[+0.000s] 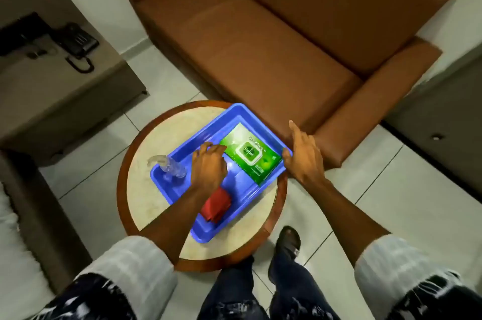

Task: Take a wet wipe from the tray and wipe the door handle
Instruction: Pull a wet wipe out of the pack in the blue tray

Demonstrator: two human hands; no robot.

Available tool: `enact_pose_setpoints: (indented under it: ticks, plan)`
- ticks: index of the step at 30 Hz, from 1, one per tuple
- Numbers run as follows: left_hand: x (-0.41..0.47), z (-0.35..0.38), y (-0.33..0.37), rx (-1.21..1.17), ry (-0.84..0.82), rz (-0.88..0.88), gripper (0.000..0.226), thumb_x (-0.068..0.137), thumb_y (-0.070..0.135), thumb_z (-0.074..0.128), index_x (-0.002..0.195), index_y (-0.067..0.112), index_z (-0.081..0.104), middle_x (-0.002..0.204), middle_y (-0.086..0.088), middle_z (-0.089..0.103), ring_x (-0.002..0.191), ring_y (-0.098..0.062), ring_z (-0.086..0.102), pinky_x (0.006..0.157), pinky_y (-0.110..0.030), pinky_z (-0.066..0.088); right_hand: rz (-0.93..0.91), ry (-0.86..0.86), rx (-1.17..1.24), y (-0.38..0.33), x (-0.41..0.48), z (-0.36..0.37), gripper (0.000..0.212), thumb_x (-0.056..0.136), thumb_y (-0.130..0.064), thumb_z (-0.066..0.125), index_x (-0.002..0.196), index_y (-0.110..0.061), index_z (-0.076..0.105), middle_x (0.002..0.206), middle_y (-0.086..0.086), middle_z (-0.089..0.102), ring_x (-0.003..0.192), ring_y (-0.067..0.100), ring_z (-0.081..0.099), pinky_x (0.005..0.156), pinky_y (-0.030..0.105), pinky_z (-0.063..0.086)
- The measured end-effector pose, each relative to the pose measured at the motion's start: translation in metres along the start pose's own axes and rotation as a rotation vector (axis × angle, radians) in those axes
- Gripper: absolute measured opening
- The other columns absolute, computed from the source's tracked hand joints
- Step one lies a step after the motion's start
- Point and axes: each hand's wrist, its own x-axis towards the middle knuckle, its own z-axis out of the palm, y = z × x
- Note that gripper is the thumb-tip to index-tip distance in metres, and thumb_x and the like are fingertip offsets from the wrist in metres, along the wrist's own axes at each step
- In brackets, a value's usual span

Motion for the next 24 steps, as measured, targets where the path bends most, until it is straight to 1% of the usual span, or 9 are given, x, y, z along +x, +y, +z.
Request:
enact_pose_setpoints:
  ticks: [3,5,6,10,12,14,16,20,24]
  plan:
    - [0.001,0.037,-0.023,0.084,-0.117,0.055,0.060,0.093,0.030,0.051,0.147,0.013,0.033,0.159,-0.004,0.028,0.149,-0.024,0.010,0.116,-0.050,0.016,-0.001,-0.070,-0.015,-0.003,0.013,0.045,0.065,0.092,-0.028,0.058,0.148,-0.014,0.029,0.133,0.014,0.055,0.124,0.033,0.042,0.100,0.045,0.041]
    - [0.001,0.067,-0.032,0.129,-0.192,0.095,0.075,0.092,0.043,0.049,0.152,0.014,0.015,0.163,-0.005,0.008,0.151,-0.024,0.000,0.119,-0.053,0.005,-0.011,-0.108,-0.039,-0.005,0.025,0.073,0.062,0.092,-0.034,0.058,0.146,-0.014,0.034,0.132,0.013,0.057,0.126,0.032,0.042,0.101,0.046,0.042]
    - [0.003,0.082,-0.035,0.145,-0.215,0.126,0.079,0.092,0.049,0.047,0.153,0.015,0.010,0.164,-0.005,0.002,0.151,-0.023,-0.003,0.119,-0.053,0.002,-0.027,-0.118,-0.064,-0.005,0.032,0.086,0.060,0.092,-0.036,0.058,0.144,-0.013,0.037,0.131,0.013,0.058,0.126,0.032,0.042,0.100,0.046,0.042]
    - [0.024,0.115,-0.042,0.195,-0.220,0.229,0.086,0.089,0.065,0.037,0.153,0.016,0.006,0.164,-0.005,0.001,0.150,-0.022,-0.007,0.118,-0.054,-0.008,-0.106,-0.171,-0.212,-0.005,0.055,0.125,0.047,0.091,-0.041,0.057,0.128,-0.012,0.055,0.126,0.011,0.061,0.121,0.032,0.044,0.094,0.046,0.043]
    - [0.041,0.121,-0.042,0.225,-0.220,0.242,0.094,0.085,0.071,0.035,0.153,0.015,0.003,0.164,-0.003,0.000,0.150,-0.022,-0.009,0.117,-0.054,-0.013,-0.122,-0.202,-0.304,-0.003,0.066,0.143,0.045,0.091,-0.045,0.055,0.122,-0.013,0.058,0.125,0.011,0.059,0.121,0.031,0.044,0.094,0.045,0.041]
    - [0.059,0.126,-0.045,0.265,-0.246,0.246,0.101,0.081,0.076,0.034,0.153,0.014,0.000,0.164,-0.002,-0.004,0.149,-0.022,-0.012,0.116,-0.055,-0.015,-0.148,-0.219,-0.398,-0.001,0.076,0.159,0.048,0.089,-0.049,0.054,0.121,-0.013,0.058,0.127,0.011,0.056,0.121,0.030,0.043,0.095,0.045,0.038]
    - [0.068,0.129,-0.049,0.276,-0.293,0.263,0.102,0.081,0.076,0.036,0.153,0.014,-0.002,0.164,-0.001,-0.006,0.149,-0.022,-0.015,0.116,-0.055,-0.016,-0.160,-0.228,-0.430,0.000,0.083,0.169,0.051,0.087,-0.052,0.055,0.121,-0.013,0.058,0.128,0.012,0.054,0.122,0.030,0.042,0.096,0.045,0.036]
    - [0.078,0.132,-0.060,0.292,-0.434,0.308,0.096,0.085,0.070,0.036,0.153,0.016,-0.004,0.163,0.000,-0.009,0.149,-0.019,-0.016,0.117,-0.053,-0.016,-0.181,-0.220,-0.492,-0.003,0.094,0.180,0.058,0.086,-0.057,0.055,0.120,-0.011,0.059,0.126,0.014,0.058,0.121,0.031,0.045,0.098,0.046,0.033]
    - [0.083,0.132,-0.059,0.302,-0.464,0.349,0.095,0.086,0.066,0.040,0.152,0.019,-0.008,0.163,-0.004,-0.013,0.149,-0.020,-0.016,0.118,-0.051,-0.014,-0.164,-0.196,-0.515,-0.003,0.103,0.181,0.059,0.087,-0.058,0.054,0.118,-0.009,0.061,0.123,0.014,0.059,0.118,0.032,0.046,0.098,0.046,0.033]
